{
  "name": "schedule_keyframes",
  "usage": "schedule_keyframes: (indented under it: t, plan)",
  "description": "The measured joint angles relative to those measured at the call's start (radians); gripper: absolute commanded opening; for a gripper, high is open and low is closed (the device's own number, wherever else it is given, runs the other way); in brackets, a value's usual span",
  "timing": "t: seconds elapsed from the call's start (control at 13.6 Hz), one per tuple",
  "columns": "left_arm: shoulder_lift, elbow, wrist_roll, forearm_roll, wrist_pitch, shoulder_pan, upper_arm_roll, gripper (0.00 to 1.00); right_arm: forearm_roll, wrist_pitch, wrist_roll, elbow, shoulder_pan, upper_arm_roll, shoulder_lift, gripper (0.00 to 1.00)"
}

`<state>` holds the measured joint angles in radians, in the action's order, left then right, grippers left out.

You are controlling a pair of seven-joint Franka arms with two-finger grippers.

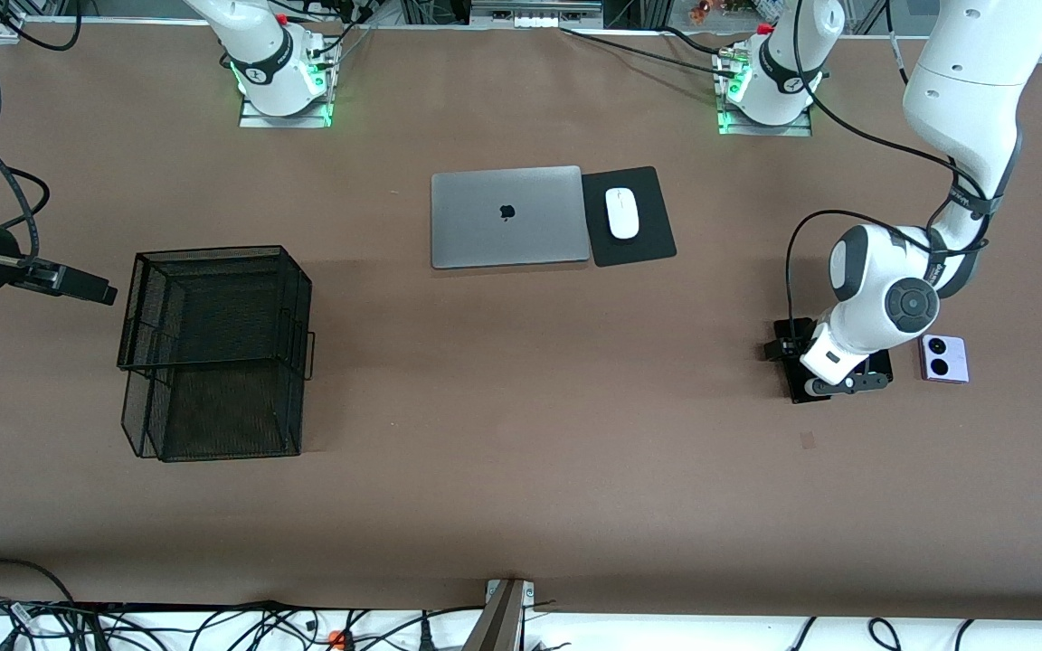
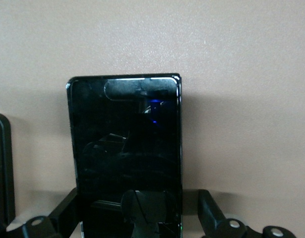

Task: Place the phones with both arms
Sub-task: 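Lower the left gripper and grasp the large black phone, then carry the black phone to the table middle and set it down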

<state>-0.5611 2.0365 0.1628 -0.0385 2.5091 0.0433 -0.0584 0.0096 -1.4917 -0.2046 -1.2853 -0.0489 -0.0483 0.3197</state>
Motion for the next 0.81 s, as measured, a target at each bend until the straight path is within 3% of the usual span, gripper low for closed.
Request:
schedule_keyframes:
  t: [0.15,0.22,0.59,0.81]
  plan:
    - [0.000,0.001,0.000,0.000,0.001,0.000,0.000,1.00,0.000,0.000,0.000,0.000,0.000,0.000,0.000,1.00]
    - [0.000,0.001,0.000,0.000,0.003,0.001,0.000,0.95,0.000,0.000,0.000,0.000,0.000,0.000,0.000,1.00]
    - [0.006,0.002,0.005,0.001,0.005,0.009,-0.001,0.38,0.000,0.000,0.000,0.000,0.000,0.000,0.000,1.00]
    - [0.008,0.002,0.011,0.001,0.004,0.009,-0.001,0.20,0.000,0.000,0.000,0.000,0.000,0.000,0.000,1.00]
